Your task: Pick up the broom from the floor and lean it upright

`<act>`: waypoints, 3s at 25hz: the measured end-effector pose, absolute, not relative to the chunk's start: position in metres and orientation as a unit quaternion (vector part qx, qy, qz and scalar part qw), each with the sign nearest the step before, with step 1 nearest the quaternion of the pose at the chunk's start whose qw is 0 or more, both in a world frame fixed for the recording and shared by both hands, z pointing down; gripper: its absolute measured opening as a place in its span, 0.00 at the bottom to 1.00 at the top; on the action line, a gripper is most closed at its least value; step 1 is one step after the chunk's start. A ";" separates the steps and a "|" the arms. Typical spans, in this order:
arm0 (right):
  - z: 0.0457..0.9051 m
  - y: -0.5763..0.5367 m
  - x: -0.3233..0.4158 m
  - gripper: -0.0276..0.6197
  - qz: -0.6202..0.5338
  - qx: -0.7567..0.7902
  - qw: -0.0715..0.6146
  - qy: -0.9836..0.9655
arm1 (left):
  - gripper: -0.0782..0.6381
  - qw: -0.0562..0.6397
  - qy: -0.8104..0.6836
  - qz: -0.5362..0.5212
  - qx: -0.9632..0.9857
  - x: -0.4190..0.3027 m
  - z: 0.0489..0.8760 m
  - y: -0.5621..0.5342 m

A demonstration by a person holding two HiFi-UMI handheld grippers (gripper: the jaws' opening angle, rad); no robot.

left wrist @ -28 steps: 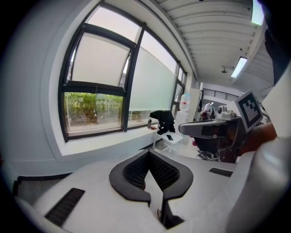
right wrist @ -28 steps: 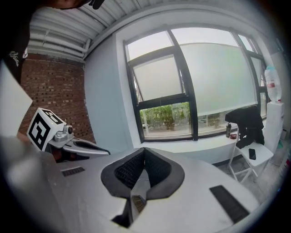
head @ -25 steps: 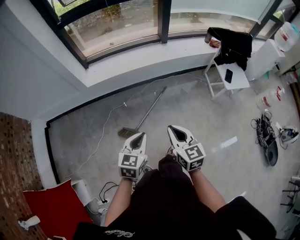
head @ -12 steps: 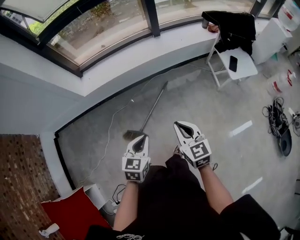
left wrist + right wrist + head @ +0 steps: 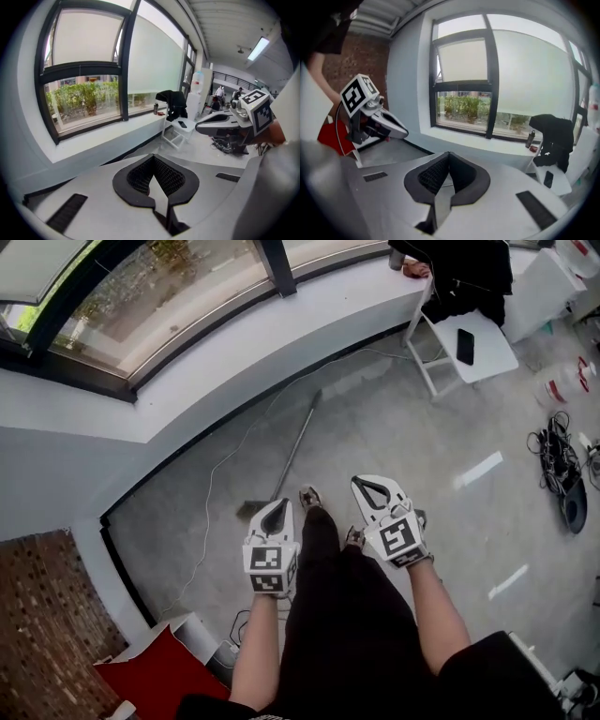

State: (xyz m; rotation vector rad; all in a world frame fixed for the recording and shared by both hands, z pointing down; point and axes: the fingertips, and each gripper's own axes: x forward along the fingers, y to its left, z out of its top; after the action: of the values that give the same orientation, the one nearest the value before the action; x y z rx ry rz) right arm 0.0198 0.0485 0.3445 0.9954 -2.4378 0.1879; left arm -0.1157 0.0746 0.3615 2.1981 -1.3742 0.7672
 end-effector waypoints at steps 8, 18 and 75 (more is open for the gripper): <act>0.394 -0.007 0.022 0.05 0.098 0.377 0.238 -0.890 | 0.12 0.223 -0.468 0.315 0.795 -0.132 0.440 0.012; 0.486 -0.060 0.019 0.05 0.173 0.401 0.220 -0.872 | 0.12 0.267 -0.426 0.370 0.781 -0.149 0.593 -0.066; 0.893 -0.114 0.008 0.05 0.295 0.432 0.191 -0.831 | 0.24 0.267 -0.282 0.599 0.700 -0.170 1.122 -0.153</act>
State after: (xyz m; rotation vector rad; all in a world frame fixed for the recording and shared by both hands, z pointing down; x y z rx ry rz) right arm 0.0077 -0.1135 0.8931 1.2132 -2.3338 0.8278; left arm -0.1702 -0.1526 1.1215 1.8908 -0.7604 1.6178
